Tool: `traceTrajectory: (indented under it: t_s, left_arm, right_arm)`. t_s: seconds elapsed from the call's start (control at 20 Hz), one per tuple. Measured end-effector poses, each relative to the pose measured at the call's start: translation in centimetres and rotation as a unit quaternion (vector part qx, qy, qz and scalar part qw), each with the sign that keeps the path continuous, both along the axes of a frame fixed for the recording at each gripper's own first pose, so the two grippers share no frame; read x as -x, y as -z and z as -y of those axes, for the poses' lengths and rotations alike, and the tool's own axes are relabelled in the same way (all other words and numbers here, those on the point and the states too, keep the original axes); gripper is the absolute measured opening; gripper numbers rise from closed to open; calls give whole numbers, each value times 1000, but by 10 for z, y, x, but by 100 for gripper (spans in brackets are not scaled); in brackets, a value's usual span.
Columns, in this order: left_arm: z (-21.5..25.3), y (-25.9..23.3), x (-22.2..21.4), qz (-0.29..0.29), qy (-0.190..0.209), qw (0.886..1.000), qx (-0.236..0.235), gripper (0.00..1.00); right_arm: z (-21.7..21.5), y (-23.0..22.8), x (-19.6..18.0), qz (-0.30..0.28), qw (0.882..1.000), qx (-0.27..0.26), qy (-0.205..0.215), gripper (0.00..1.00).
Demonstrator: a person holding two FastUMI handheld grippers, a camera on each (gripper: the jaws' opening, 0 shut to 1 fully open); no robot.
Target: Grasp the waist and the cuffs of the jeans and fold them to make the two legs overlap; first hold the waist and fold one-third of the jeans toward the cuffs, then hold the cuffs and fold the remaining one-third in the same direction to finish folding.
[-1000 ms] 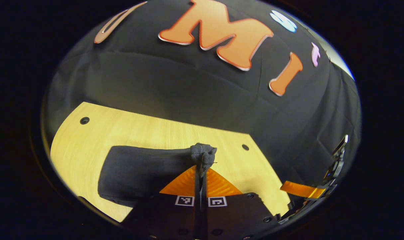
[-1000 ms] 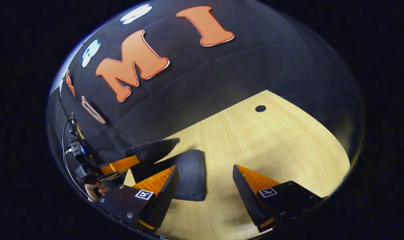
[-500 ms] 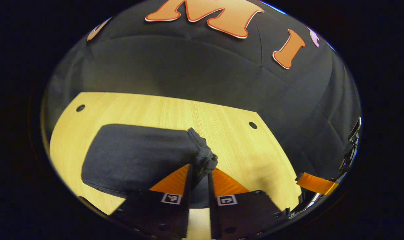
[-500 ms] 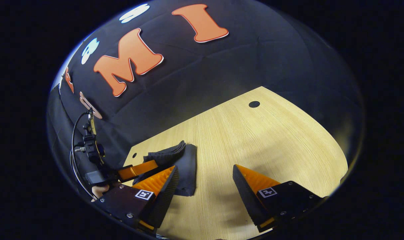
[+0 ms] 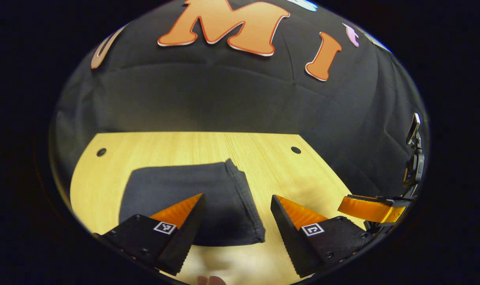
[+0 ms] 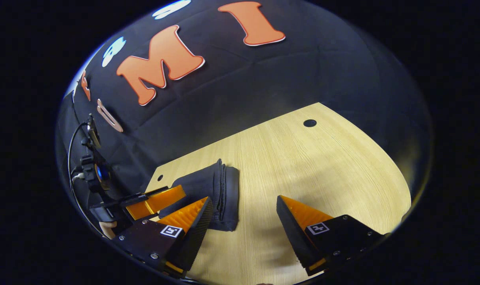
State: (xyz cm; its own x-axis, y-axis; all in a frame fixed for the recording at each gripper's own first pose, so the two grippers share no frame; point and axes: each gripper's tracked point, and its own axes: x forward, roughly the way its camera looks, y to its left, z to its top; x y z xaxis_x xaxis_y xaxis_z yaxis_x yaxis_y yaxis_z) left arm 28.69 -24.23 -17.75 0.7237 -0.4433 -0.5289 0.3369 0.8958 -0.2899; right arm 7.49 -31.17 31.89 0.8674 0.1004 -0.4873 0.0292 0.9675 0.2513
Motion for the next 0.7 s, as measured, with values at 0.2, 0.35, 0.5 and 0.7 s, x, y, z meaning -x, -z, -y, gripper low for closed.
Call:
traceTrajectory:
  t_s: [0.2, 0.35, 0.5, 0.7]
  left_arm:
    - [-62, -34, -1, 42, -33, 999, -5, 98]
    - [-129, -62, -11, 104, -66, 992, -40, 98]
    - [-186, -104, -13, 146, -103, 982, -57, 98]
    - [-255, -144, 1, 188, -158, 969, -38, 98]
  right_arm:
    - [-27, -33, -8, 27, 999, 29, -12, 98]
    - [-47, -62, -12, 60, 997, 51, -18, 98]
    - [-71, -93, -17, 97, 993, 63, -24, 98]
    - [-104, -128, -17, 150, 984, 93, -40, 98]
